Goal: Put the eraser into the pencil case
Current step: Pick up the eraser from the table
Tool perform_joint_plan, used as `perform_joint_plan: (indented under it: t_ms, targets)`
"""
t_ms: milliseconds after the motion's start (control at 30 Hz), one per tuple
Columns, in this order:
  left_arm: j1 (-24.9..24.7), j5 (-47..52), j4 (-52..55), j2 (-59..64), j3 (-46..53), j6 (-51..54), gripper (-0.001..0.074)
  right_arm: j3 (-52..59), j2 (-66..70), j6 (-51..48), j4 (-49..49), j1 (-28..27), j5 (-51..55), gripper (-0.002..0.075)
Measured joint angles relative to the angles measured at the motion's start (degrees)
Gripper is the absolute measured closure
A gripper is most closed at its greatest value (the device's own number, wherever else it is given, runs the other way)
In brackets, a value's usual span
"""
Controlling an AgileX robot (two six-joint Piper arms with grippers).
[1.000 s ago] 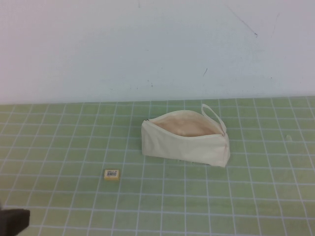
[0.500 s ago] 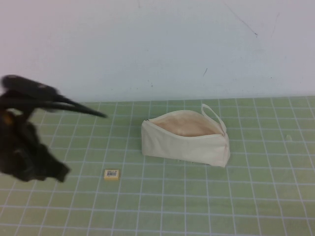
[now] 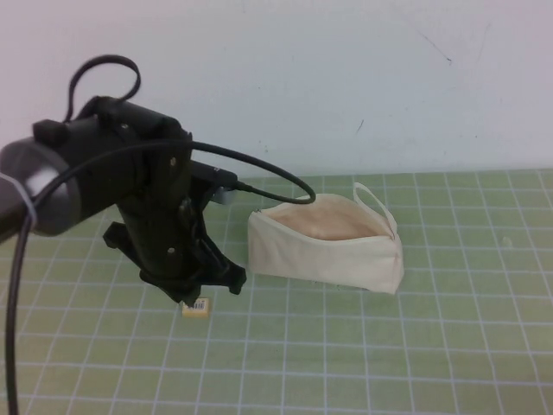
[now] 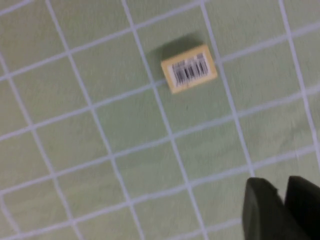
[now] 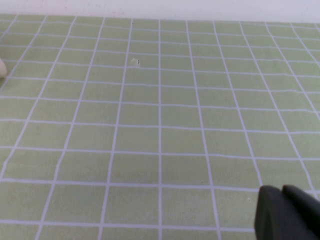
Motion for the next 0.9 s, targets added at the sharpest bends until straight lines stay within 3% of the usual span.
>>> perform_joint_plan:
  t_ms: [233,300,900]
  targets:
    - [1.6,-5.3,-2.0,4.0,-0.1,-2.8,0.0386,0.0,0.0,0.0,0.0,0.0,0.0,0.0727]
    - [2.5,-6.3,-2.6,5.5,-0.1,-3.1,0.0346,0.0,0.0,0.0,0.0,0.0,0.0,0.0727]
    - [4.6,-17.3,-2.0,16.2,-0.5,-6.7,0.0317,0.0,0.0,0.0,-0.1,0.0,0.0,0.0727]
